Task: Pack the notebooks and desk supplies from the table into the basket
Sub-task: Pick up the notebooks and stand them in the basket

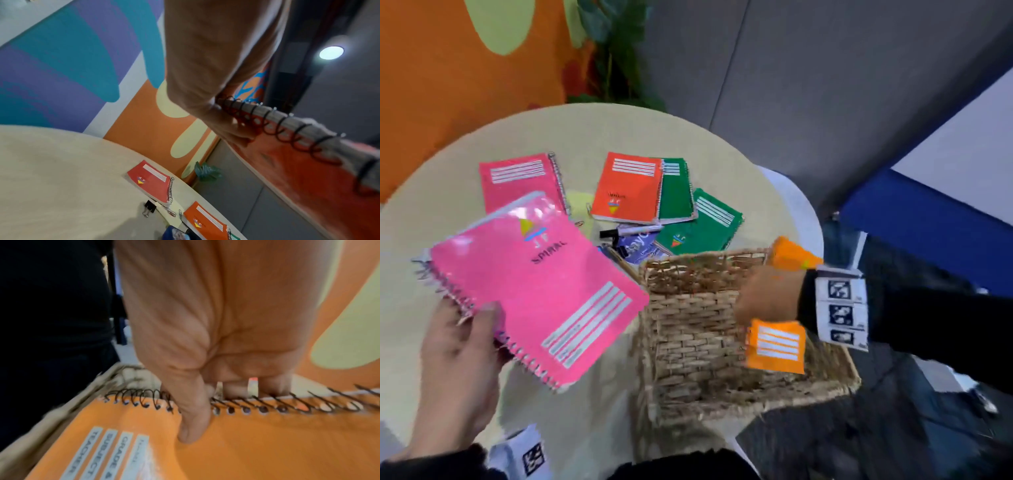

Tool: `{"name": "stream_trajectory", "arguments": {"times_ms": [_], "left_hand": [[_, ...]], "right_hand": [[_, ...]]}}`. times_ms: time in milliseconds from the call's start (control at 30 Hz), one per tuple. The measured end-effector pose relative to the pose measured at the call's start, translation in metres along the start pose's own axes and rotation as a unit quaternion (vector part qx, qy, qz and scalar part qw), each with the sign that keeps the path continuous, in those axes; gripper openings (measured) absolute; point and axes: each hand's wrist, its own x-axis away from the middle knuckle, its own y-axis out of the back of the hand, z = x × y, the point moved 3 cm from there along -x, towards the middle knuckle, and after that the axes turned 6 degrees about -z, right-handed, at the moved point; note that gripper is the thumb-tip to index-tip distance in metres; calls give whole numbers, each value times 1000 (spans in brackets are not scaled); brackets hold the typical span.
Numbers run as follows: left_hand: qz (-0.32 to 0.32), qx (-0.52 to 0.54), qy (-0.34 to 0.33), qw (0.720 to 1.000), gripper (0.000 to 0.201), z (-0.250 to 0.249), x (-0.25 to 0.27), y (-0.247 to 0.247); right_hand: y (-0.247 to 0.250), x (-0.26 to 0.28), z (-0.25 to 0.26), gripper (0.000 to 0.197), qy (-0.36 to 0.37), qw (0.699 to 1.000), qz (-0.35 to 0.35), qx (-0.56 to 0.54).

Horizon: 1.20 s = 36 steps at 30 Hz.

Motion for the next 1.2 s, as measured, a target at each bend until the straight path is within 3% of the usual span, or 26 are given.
{"name": "stream_trajectory", "arguments": {"times_ms": [100,167,300,367,433,500,567,633,700,733,800,866,933,1000,1066,1133,1200], "left_hand": [[20,-9,-21,1000,24,-16,23,-18],[19,-14,-28,999,33,-17,27,-17],[21,-20,-32,999,34,-23,34,-18],[28,-25,-33,999,34,-25,37,-18],[33,-32,-37,998,34,-28,39,-20],[49,-31,-38,998,34,-28,40,-26],[80,-31,-36,996,35,-31,42,-39],[128,-31,-35,991,34,-36,47,-61],[189,-36,-40,980,30,-42,56,-87],[222,-36,-38,974,30,-45,60,-99],[291,-42,-17,956,30,-49,68,-120],[352,-73,10,933,31,-47,73,-133],[370,-132,15,920,31,-38,69,-133],[364,-209,-8,908,32,-23,58,-121],[345,-278,-27,896,29,-8,45,-102],[318,-325,-49,889,23,3,33,-81],[295,-359,-60,884,27,11,23,-61]], "right_hand": [[-39,-24,35,33,30,990,136,35],[-57,-44,34,33,39,985,162,41],[-95,-75,41,31,51,983,168,61],[-100,-78,36,35,73,988,117,65],[-83,-67,27,54,49,999,3,15],[-53,-43,12,65,-28,976,-115,-182],[-32,-16,-5,56,-125,874,-244,-401],[-25,10,-10,55,-179,737,-309,-574],[-24,24,5,63,-144,585,-304,-738],[-23,27,16,58,-107,527,-300,-788],[-30,29,32,43,-73,450,-316,-832],[-48,36,36,42,-91,378,-328,-861],[-74,44,31,46,-128,332,-324,-876],[-106,50,23,40,-190,326,-318,-870],[-134,48,15,39,-239,338,-310,-856],[-154,40,9,38,-292,380,-278,-832],[-166,26,3,30,-346,474,-234,-776]]}}
